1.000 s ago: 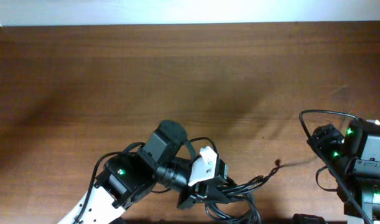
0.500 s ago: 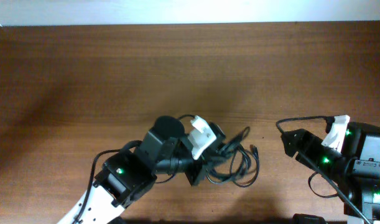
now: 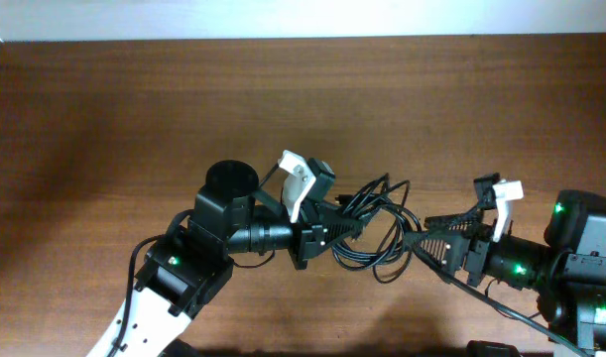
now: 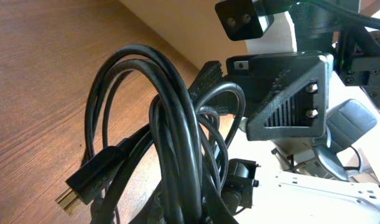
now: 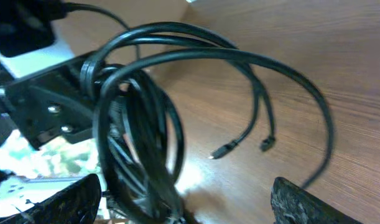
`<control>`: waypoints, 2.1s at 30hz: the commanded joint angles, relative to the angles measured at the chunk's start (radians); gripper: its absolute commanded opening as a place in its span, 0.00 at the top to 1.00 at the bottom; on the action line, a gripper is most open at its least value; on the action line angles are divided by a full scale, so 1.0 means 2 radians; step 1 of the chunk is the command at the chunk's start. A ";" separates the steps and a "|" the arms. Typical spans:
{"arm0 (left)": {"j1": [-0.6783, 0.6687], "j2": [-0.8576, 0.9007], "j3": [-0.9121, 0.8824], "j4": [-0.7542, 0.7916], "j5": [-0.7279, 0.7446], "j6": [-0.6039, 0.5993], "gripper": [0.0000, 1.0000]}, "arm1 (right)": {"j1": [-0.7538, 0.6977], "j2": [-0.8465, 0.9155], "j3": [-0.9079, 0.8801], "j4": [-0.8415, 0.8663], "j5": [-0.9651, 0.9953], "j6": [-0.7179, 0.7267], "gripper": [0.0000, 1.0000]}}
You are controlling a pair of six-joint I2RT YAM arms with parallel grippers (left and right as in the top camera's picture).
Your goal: Untangle cables
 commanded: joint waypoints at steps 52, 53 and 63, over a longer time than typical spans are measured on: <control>0.064 0.029 0.007 0.058 0.095 -0.082 0.01 | -0.004 -0.001 0.001 0.203 0.023 0.216 0.96; 0.064 0.029 0.007 0.058 0.084 -0.091 0.01 | -0.004 0.000 0.001 0.217 0.023 0.235 0.96; -0.030 0.036 0.007 0.119 -0.076 -0.140 0.01 | -0.003 0.013 0.001 0.245 0.018 0.308 0.96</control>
